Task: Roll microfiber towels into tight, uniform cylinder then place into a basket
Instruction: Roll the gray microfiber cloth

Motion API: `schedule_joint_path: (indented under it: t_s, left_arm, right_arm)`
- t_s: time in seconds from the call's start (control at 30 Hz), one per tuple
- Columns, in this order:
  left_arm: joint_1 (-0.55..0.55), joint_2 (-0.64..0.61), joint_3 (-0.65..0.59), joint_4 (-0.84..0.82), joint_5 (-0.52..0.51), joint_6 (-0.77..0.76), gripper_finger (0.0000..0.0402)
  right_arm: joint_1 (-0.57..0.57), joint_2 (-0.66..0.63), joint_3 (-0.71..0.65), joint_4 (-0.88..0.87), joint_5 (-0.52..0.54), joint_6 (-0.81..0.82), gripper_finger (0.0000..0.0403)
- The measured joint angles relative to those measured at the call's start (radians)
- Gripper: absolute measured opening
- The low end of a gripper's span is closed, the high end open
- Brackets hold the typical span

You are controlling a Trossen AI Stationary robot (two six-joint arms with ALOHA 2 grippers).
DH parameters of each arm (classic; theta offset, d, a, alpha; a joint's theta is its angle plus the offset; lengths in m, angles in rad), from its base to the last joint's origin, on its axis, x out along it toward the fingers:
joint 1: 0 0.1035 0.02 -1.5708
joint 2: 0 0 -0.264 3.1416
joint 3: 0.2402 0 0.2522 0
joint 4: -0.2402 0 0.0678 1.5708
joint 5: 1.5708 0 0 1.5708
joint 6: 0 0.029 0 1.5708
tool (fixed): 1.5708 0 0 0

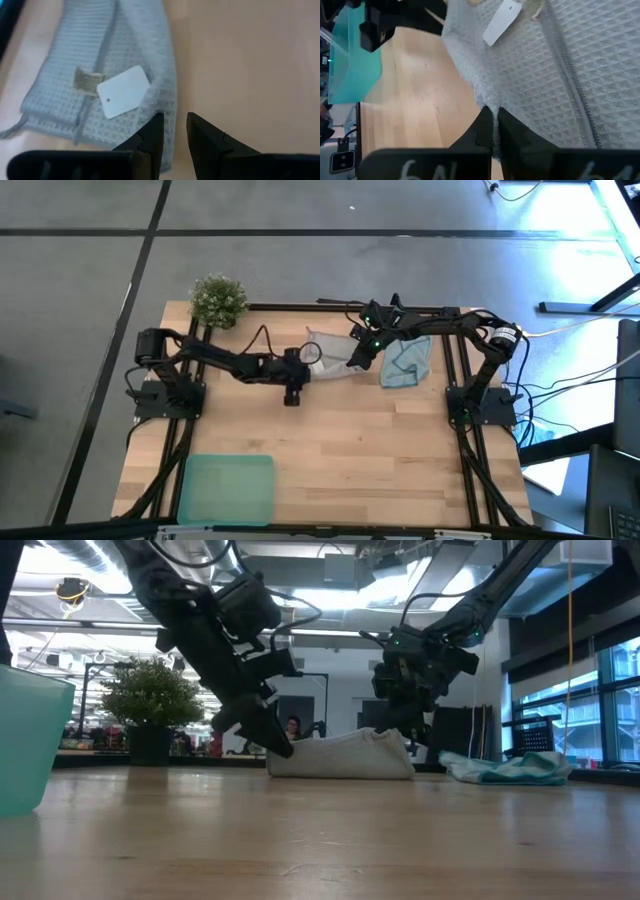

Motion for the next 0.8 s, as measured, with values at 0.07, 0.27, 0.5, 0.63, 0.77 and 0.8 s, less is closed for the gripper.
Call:
schedule_joint_path:
  t_s: [0.07,0.27,0.5,0.63,0.77,0.8]
  left_arm:
    - [0.013,0.0,0.0,-0.002,-0.012,0.0,0.008]
    - [0.026,-0.023,0.001,-0.004,-0.025,0.011,0.008]
    - [0.033,-0.062,0.0,-0.031,-0.076,0.049,0.008]
    - [0.039,-0.062,0.0,-0.064,-0.028,0.045,0.008]
    - [0.036,-0.062,0.0,-0.081,0.077,0.045,0.008]
    - [0.033,-0.062,0.0,-0.081,0.08,0.045,0.008]
  right_arm:
    - [0.0,0.0,0.0,0.0,0.0,0.0,0.0009]
    - [0.0,0.0,0.0,0.0,0.0,-0.002,0.0009]
    - [0.0,0.0,0.0,0.0,0.011,-0.003,0.0009]
    - [0.0,0.0,0.0,0.0,0.012,-0.003,0.0009]
    - [0.0,0.0,0.0,0.0,0.019,-0.004,0.0009]
    - [0.0,0.0,0.0,0.0,0.019,-0.003,0.0009]
